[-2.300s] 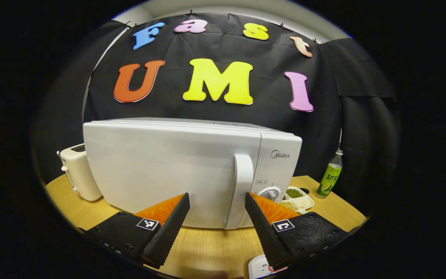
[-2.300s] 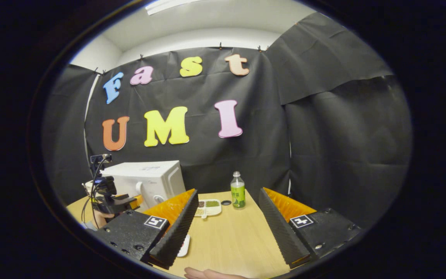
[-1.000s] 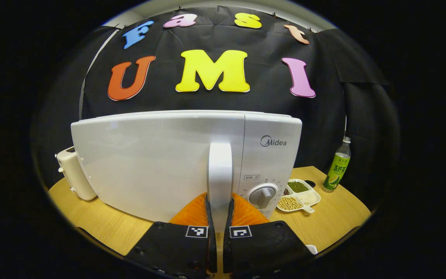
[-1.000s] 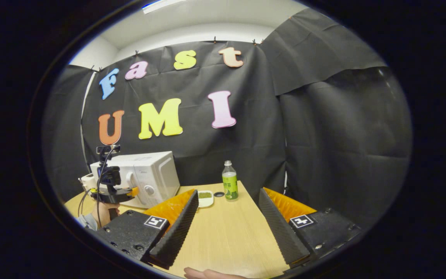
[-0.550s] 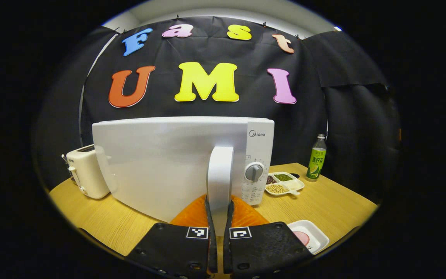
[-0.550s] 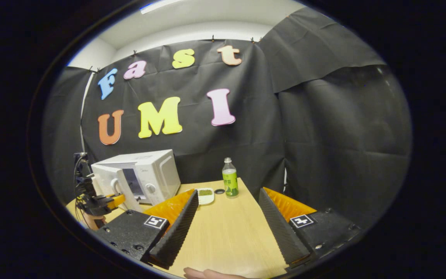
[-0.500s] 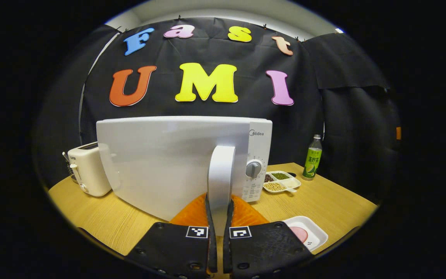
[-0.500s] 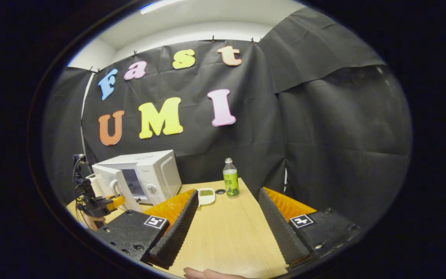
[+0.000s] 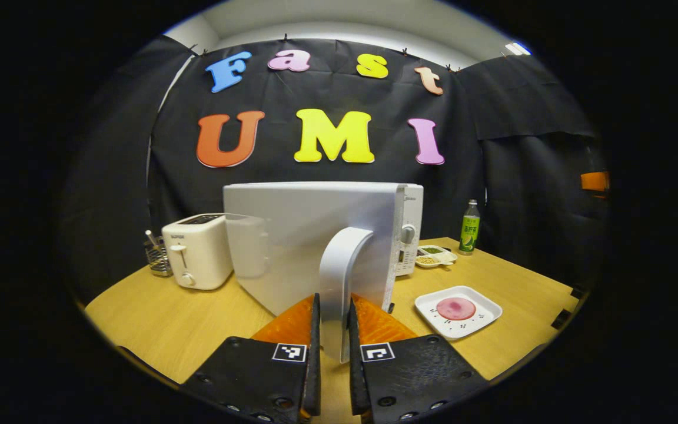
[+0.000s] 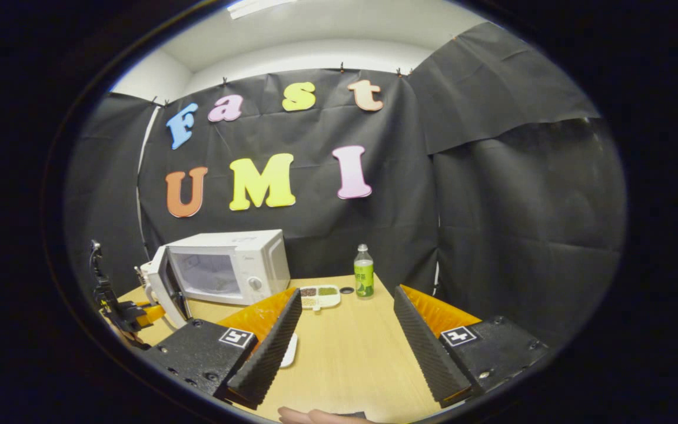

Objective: Open the microwave oven with the left hand, put the food in, and close the microwave oven.

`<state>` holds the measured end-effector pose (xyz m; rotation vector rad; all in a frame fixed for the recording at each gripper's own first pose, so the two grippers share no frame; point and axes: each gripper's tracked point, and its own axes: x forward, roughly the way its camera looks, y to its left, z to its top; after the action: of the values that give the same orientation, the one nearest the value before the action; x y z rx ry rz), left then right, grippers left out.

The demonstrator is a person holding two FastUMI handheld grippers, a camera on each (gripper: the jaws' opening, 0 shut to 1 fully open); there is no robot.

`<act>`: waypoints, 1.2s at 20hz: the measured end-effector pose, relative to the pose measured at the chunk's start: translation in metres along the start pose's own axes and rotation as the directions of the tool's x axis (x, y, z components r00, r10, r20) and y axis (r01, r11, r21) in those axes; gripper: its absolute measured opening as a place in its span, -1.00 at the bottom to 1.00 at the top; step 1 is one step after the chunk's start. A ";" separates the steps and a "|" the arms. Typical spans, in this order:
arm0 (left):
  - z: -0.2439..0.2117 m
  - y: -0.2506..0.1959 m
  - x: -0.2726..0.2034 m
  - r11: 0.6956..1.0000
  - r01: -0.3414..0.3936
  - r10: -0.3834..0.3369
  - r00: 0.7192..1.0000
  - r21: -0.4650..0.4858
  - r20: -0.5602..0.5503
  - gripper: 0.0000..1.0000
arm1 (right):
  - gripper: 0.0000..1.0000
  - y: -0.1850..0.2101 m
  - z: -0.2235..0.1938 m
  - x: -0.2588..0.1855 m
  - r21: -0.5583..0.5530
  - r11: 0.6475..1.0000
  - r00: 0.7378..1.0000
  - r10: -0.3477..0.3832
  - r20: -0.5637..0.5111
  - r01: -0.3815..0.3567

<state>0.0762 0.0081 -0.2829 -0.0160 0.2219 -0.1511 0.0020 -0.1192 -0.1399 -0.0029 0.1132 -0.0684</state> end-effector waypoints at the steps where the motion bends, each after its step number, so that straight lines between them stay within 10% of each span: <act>1: -0.002 0.016 -0.012 1.000 -0.027 0.027 1.000 -0.012 -0.002 -0.57 | 1.00 0.007 0.003 -0.004 -0.005 1.000 1.000 0.009 0.005 -0.009; 7: -0.012 0.100 -0.109 0.978 -0.198 0.196 0.980 -0.067 -0.039 0.86 | 0.82 0.052 0.001 -0.010 -0.047 0.996 0.997 0.074 -0.004 -0.074; 9: -0.009 0.116 -0.130 0.970 -0.230 0.227 0.973 -0.086 -0.037 0.65 | 0.82 0.065 -0.004 0.001 -0.067 0.993 0.995 0.093 -0.030 -0.095; 10: -0.005 0.119 -0.136 0.966 -0.240 0.238 0.971 -0.100 -0.036 0.89 | 0.82 0.070 -0.009 0.009 -0.074 0.992 0.994 0.096 -0.049 -0.100; 16: 0.045 0.120 -0.152 0.949 -0.305 0.306 0.952 -0.085 0.008 0.88 | 0.83 0.085 -0.043 0.074 -0.054 0.991 0.965 0.104 -0.241 -0.120; 20: 0.077 0.103 -0.141 0.955 -0.287 0.290 0.956 -0.074 0.036 0.88 | 0.83 0.092 -0.088 0.117 0.004 0.985 0.872 0.155 -0.465 -0.173; 24: 0.102 0.085 -0.129 0.958 -0.276 0.281 0.957 -0.076 0.066 0.88 | 1.00 0.095 -0.146 0.148 0.057 0.974 0.702 0.199 -0.684 -0.221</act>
<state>-0.0135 0.1114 -0.1581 -0.0563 0.1509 0.1388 0.1382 -0.0343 -0.3024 0.0063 0.8701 0.1700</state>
